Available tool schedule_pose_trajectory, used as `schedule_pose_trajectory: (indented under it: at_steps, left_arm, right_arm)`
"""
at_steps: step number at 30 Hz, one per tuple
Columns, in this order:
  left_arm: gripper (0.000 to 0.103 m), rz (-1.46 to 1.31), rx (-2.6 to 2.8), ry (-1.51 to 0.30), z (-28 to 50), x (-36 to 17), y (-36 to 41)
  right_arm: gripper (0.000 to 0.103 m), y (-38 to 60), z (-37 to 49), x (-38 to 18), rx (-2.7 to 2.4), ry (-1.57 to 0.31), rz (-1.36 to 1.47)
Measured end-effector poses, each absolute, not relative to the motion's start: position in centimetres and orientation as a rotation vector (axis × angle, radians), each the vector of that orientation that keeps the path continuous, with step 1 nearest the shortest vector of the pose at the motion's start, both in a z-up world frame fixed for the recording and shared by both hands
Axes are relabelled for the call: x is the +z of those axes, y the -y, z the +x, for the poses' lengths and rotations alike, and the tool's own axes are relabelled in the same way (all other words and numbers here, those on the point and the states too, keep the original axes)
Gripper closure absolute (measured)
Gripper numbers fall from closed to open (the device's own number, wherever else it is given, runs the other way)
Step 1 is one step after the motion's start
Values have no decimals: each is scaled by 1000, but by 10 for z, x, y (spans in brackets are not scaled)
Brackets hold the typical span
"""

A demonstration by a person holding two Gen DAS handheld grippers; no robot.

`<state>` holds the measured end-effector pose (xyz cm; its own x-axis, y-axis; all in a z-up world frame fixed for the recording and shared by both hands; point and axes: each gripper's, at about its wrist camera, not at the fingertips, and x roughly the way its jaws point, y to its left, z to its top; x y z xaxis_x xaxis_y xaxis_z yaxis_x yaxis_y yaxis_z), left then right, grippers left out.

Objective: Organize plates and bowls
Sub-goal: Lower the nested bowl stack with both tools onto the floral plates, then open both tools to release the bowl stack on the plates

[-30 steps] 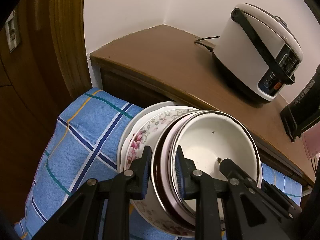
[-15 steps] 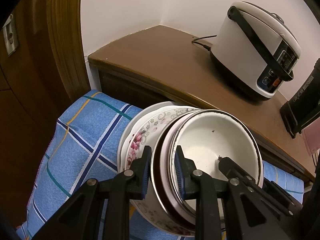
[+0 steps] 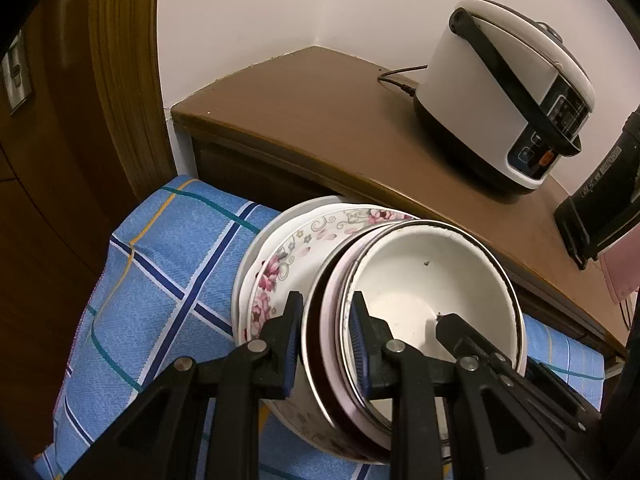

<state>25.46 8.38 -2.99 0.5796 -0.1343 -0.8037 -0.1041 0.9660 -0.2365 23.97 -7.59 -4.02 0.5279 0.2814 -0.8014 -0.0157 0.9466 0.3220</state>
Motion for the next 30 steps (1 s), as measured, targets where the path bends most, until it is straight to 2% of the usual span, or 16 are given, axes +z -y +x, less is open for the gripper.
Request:
schedule_pose_trajectory:
  at_steps: [13,18,22,30]
  left_arm:
    - [74,-236,39,-946,252,-32,-83]
    - [73,-217,57,-944,251,-31,-84]
    - [66,-184,64,-947,248,-31,-82]
    - [65,-177,60,-942,244,-29,-83]
  right_arm:
    - [63,91,229,-34,228,-945,391]
    - [62,87,217,-17,185,-885,280]
    - [62,87,214,-17,179,-878,278]
    - [62,83,209,-17,186,-869,276]
